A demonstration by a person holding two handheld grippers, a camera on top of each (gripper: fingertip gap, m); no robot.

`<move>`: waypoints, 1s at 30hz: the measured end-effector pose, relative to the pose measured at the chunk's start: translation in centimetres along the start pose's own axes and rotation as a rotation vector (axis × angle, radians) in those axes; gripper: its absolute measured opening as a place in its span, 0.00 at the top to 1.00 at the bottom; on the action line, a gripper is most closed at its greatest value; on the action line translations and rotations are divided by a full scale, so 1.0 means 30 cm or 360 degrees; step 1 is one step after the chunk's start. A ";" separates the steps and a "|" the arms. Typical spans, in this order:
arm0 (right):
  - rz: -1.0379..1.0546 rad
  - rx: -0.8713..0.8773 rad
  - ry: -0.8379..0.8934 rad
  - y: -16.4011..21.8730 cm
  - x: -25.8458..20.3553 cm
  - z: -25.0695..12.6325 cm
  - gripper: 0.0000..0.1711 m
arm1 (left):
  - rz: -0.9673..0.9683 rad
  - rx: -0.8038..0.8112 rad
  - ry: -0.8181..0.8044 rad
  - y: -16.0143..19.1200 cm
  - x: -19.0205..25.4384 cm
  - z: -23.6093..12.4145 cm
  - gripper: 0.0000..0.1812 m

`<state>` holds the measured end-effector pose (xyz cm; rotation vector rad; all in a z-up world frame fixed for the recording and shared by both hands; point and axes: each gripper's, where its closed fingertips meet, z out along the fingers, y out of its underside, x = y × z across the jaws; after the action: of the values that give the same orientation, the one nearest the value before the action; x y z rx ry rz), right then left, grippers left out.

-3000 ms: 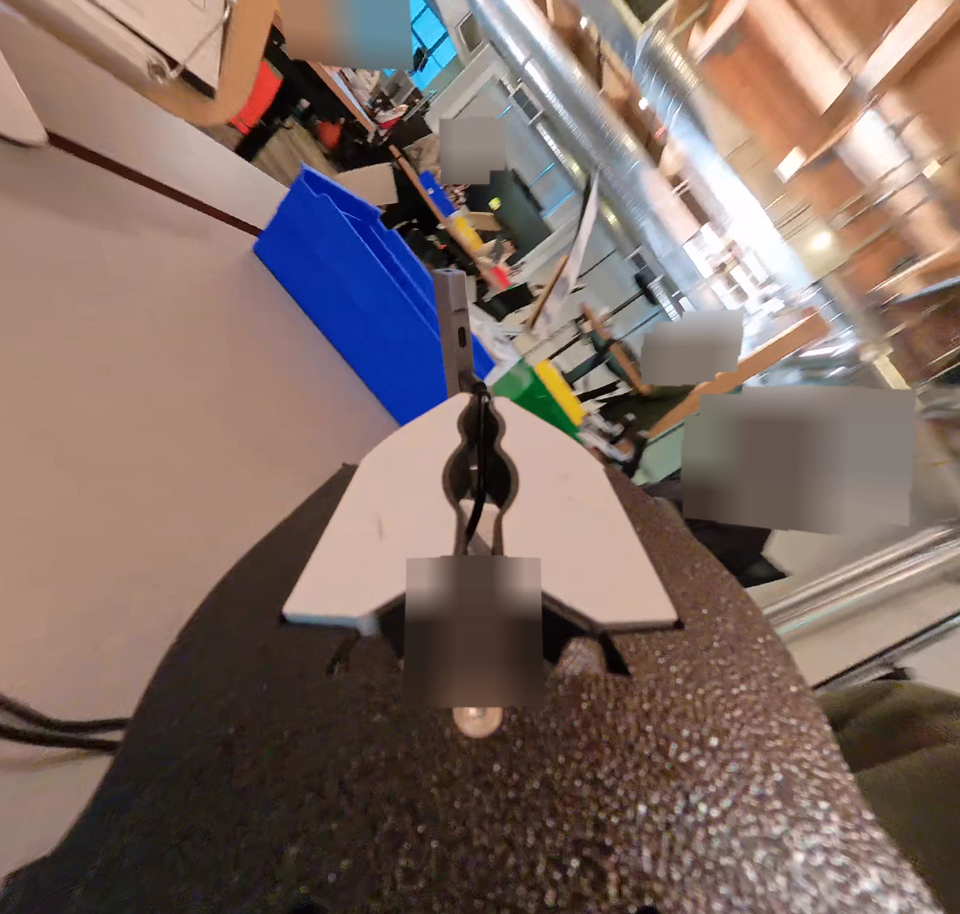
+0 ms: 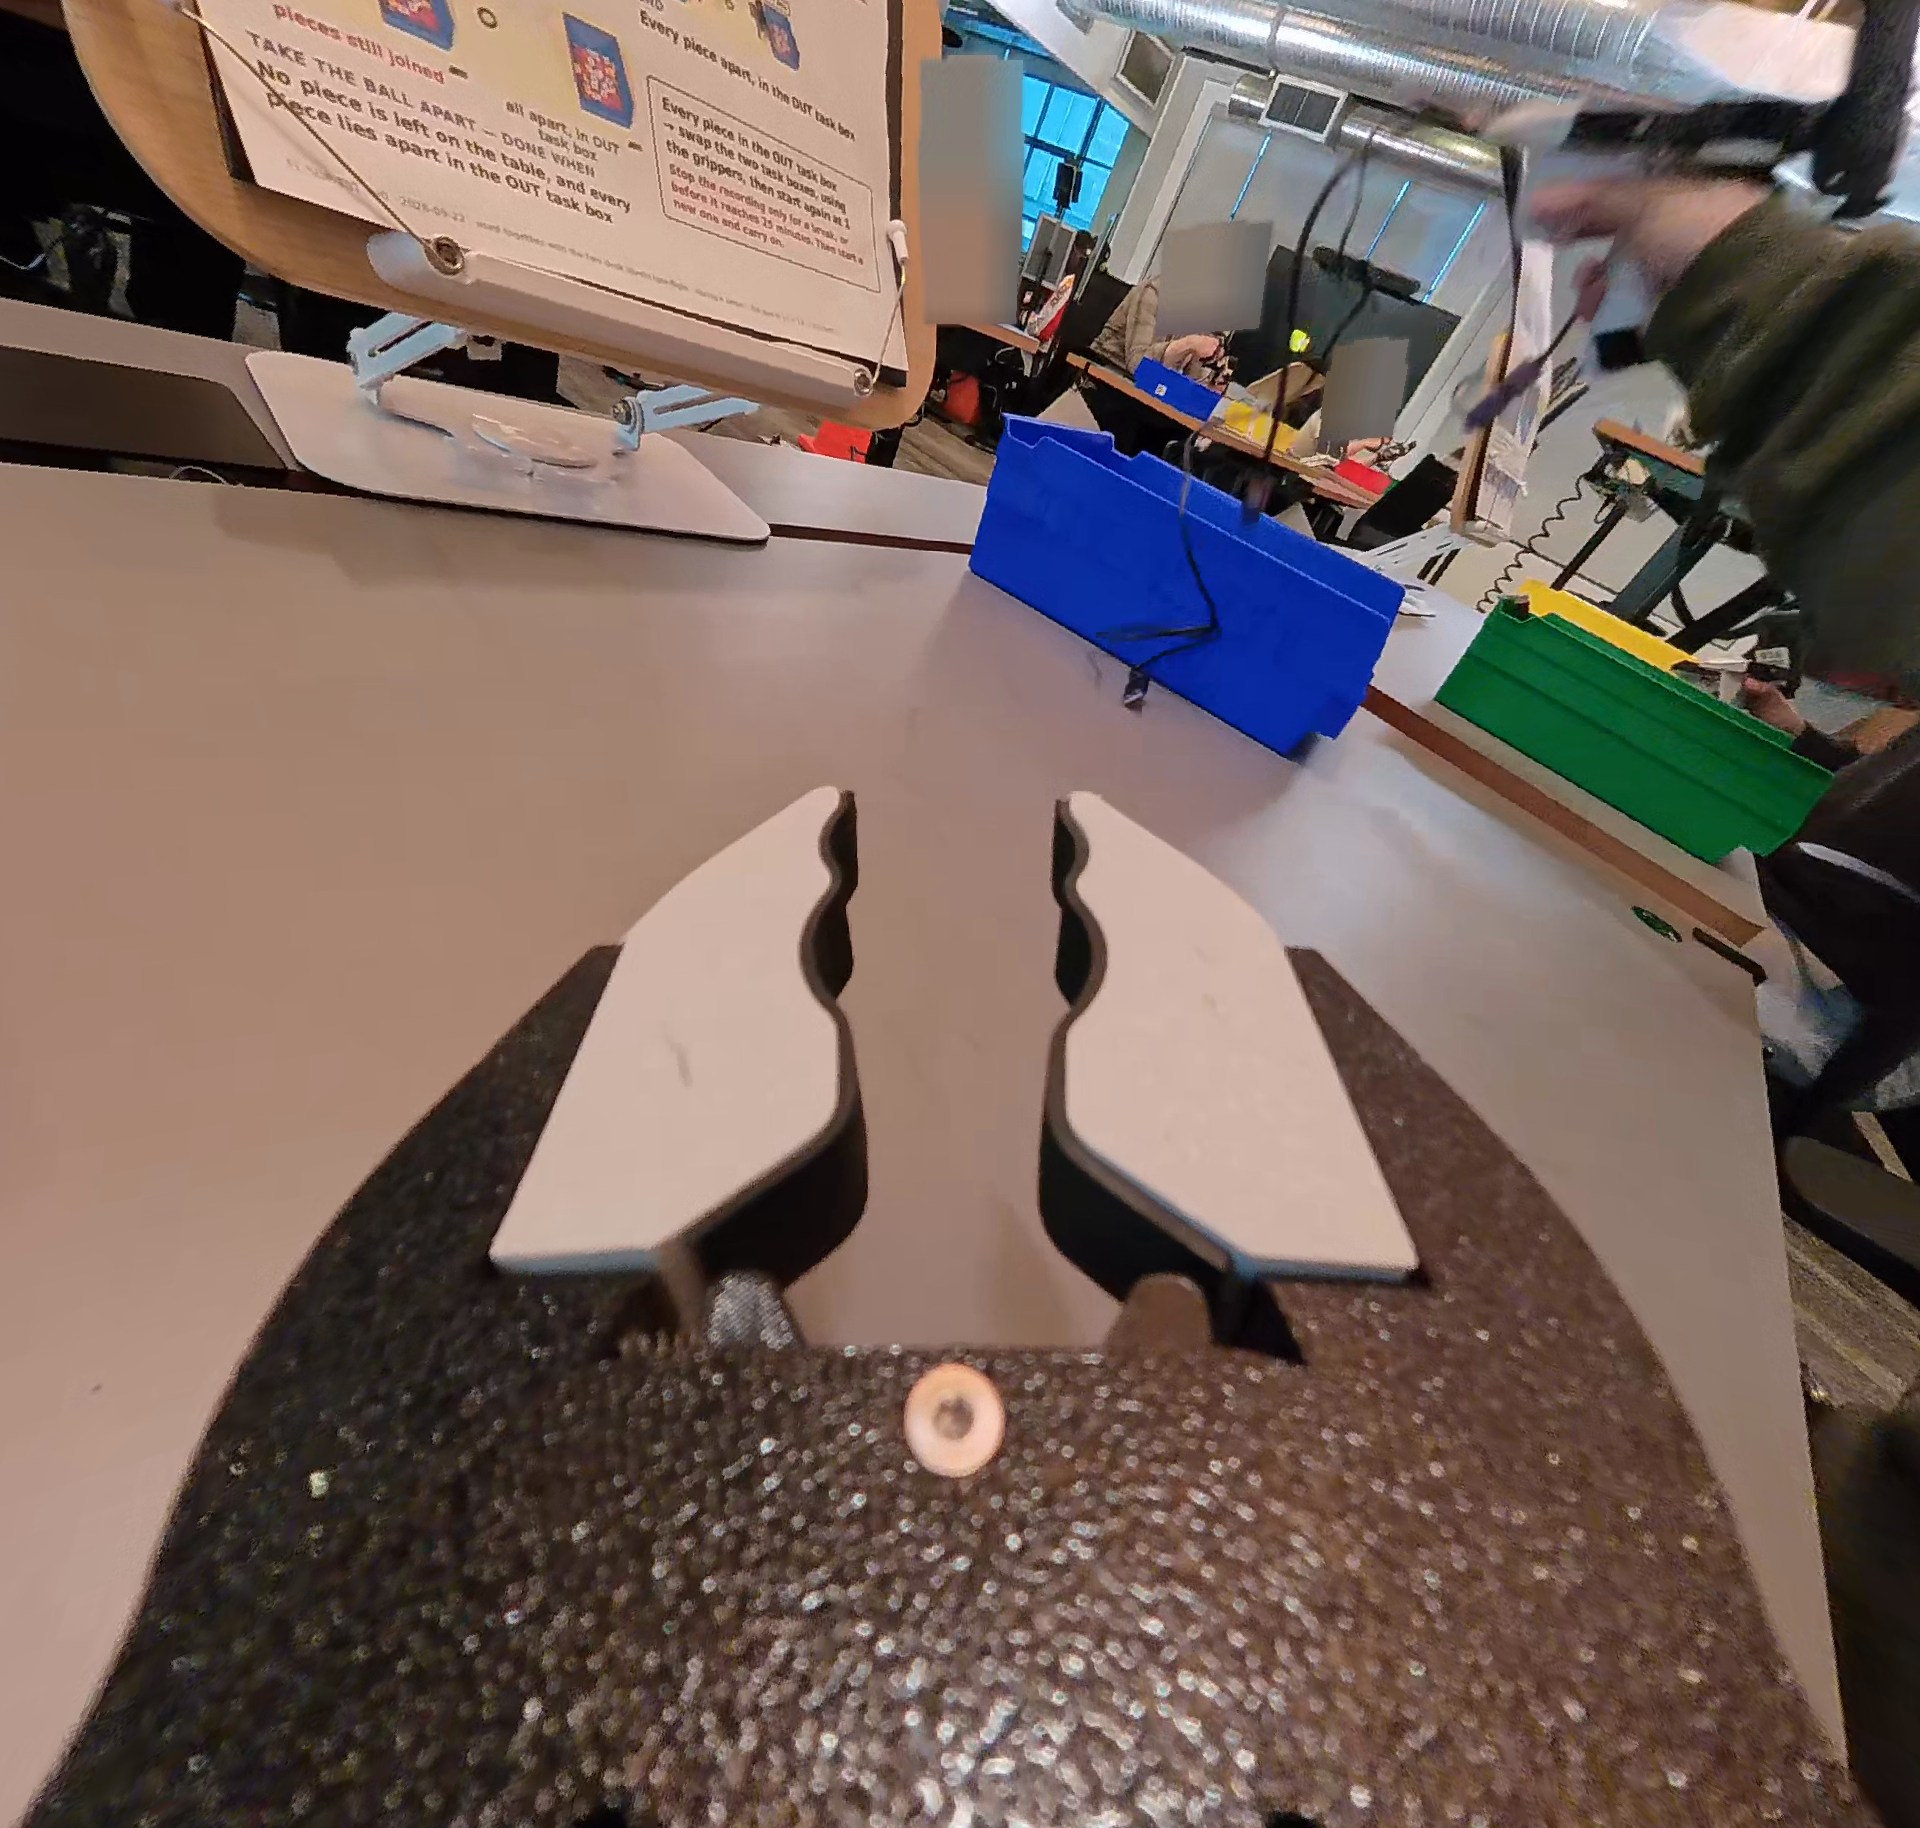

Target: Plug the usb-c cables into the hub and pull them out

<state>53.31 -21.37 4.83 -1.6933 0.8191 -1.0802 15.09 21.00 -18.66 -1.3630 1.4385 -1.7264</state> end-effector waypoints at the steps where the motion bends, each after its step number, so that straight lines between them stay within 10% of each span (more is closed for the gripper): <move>1: 0.0057 0.0100 -0.0002 -0.094 0.030 -0.028 0.86 | -0.0002 0.0002 0.0001 0.000 0.000 0.000 0.81; 8: 0.0121 0.0557 0.0069 -0.668 0.221 -0.271 0.86 | 0.0004 -0.0020 0.0005 0.006 0.002 0.004 0.82; 16: 0.0011 0.0538 0.0230 -0.785 0.314 -0.279 0.85 | -0.0026 -0.0011 0.0021 0.003 0.000 0.001 0.83; 21: 0.0044 0.0288 0.0011 -0.610 0.181 -0.154 0.86 | -0.0039 -0.0016 0.0039 0.004 0.002 0.001 0.83; 30: 0.0527 -0.0369 -0.0571 0.133 -0.289 0.086 0.86 | -0.0061 0.0023 0.0055 -0.005 0.001 -0.008 0.84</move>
<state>52.11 -14.24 -1.92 -1.7924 0.9717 -0.4524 14.90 21.12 -18.49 -1.3680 1.4244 -1.7896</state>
